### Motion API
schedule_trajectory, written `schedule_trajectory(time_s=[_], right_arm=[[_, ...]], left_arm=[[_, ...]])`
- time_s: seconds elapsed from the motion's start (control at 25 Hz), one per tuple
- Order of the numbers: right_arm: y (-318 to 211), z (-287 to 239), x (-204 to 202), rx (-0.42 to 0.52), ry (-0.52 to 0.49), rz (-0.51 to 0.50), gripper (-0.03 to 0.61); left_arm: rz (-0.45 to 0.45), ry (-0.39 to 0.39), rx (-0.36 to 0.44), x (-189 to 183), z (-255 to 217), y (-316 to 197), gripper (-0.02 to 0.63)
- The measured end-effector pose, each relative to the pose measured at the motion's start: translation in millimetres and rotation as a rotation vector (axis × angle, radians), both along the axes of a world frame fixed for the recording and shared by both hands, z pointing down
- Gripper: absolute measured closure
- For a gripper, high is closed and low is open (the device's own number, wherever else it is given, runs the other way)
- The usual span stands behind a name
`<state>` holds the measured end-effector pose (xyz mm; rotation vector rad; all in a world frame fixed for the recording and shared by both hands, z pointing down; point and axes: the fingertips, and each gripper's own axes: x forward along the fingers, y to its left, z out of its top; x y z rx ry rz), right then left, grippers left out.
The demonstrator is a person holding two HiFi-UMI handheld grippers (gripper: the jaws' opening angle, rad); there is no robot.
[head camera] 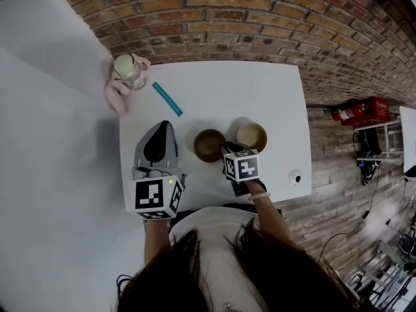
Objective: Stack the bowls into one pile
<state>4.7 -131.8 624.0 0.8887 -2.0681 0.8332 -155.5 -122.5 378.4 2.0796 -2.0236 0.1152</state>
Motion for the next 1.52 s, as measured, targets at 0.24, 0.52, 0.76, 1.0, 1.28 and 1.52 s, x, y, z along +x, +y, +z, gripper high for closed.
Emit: schedule_trajectory(time_s=[0.24, 0.52, 0.76, 1.0, 1.28, 1.52], right_arm=[[-2.2, 2.7, -1.2, -0.011, -0.007, 0.024, 0.522], [-4.7, 3.0, 0.6, -0.031, -0.025, 0.063, 0.546], [-3.4, 1.2, 0.9, -0.033, -0.036, 0.058, 0.551], [-3.1, -6.1, -1.9, -0.027, -0.061, 0.050, 0.554], [-8.7, -15.0, 3.8, -0.003, -0.077, 0.064, 0.555], [-13.9, -26.0, 9.9, 0.021, -0.099, 0.085, 0.555]], left_arm=[[-0.009, -0.002, -0.003, -3.6, 0.3, -0.6, 0.614], [-0.002, -0.010, -0.004, -3.1, 1.0, -1.2, 0.614], [0.005, -0.017, -0.002, 0.9, -0.3, -1.7, 0.614], [0.014, -0.025, 0.002, 5.5, -3.2, -1.4, 0.614], [0.026, -0.029, 0.005, 13.4, -4.3, -1.9, 0.614], [0.048, -0.031, 0.011, 22.0, -5.8, -5.3, 0.614]])
